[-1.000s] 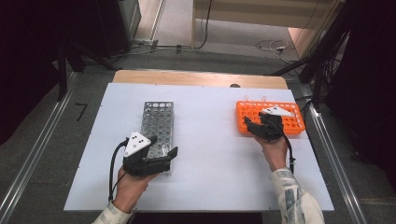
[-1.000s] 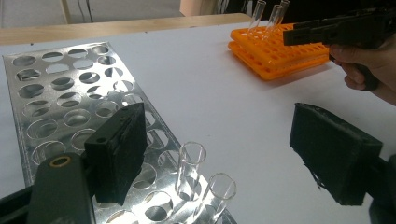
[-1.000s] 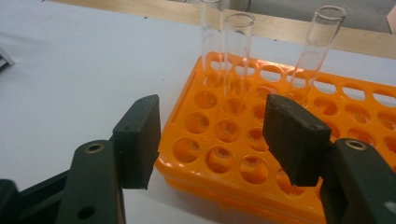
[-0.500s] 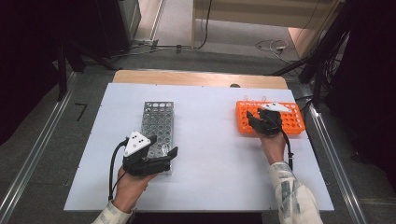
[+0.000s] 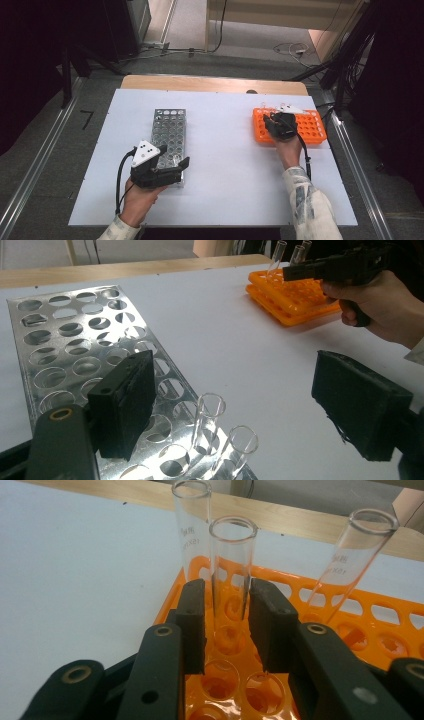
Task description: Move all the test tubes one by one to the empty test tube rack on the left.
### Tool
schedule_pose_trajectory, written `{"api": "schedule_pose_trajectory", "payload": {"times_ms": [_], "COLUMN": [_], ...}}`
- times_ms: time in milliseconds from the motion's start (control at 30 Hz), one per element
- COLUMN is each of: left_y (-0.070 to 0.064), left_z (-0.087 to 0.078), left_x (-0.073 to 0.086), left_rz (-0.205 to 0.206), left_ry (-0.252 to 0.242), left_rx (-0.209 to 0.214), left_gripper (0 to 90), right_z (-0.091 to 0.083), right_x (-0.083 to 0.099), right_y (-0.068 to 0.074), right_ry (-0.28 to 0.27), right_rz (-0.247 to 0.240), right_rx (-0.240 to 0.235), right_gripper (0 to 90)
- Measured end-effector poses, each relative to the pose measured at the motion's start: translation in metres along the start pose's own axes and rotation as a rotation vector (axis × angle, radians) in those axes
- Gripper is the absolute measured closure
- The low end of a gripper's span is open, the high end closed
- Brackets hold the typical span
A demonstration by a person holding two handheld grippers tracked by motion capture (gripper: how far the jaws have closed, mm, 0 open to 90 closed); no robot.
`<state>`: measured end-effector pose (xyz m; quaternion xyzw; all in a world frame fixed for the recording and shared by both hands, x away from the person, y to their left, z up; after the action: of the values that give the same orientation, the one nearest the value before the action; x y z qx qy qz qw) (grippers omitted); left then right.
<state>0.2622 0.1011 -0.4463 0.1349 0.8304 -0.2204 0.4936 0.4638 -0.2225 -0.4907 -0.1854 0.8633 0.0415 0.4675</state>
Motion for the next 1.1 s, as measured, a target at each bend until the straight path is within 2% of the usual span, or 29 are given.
{"api": "schedule_pose_trajectory", "payload": {"times_ms": [233, 400, 733, 967, 1100], "left_y": [-0.001, -0.002, -0.003, -0.006, -0.007], "left_z": [0.0, 0.0, 0.0, 0.001, 0.001], "left_x": [0.001, 0.001, 0.001, 0.001, 0.001], "left_rz": [0.009, 0.009, 0.012, 0.02, 0.02], "left_ry": [0.004, 0.004, 0.003, 0.004, 0.002], "left_rx": [0.0, 0.001, 0.003, 0.006, 0.008], "left_gripper": [17.7, 17.7, 17.7, 17.7, 17.7], "right_z": [0.006, 0.004, -0.022, -0.037, -0.044], "right_x": [0.003, 0.001, -0.019, -0.019, -0.014], "right_y": [0.001, -0.001, -0.007, -0.007, -0.001], "right_ry": [0.027, 0.022, -0.037, -0.034, -0.029], "right_rz": [-0.011, -0.008, 0.024, -0.014, -0.023], "right_rx": [0.012, 0.015, -0.019, -0.038, -0.064], "right_gripper": [72.0, 73.0, 73.0, 73.0, 72.9]}}
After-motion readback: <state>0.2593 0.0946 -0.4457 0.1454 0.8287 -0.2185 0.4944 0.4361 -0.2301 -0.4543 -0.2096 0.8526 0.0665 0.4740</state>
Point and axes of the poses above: each handheld gripper's, and its own axes: z roughly forward along the jaws, x roughly out of its underside, y roughly to its left, the point moved 6 cm from there along z, roughly forward along the jaws, and after that the axes turned 3 degrees about -z, right-handed, at the moved point
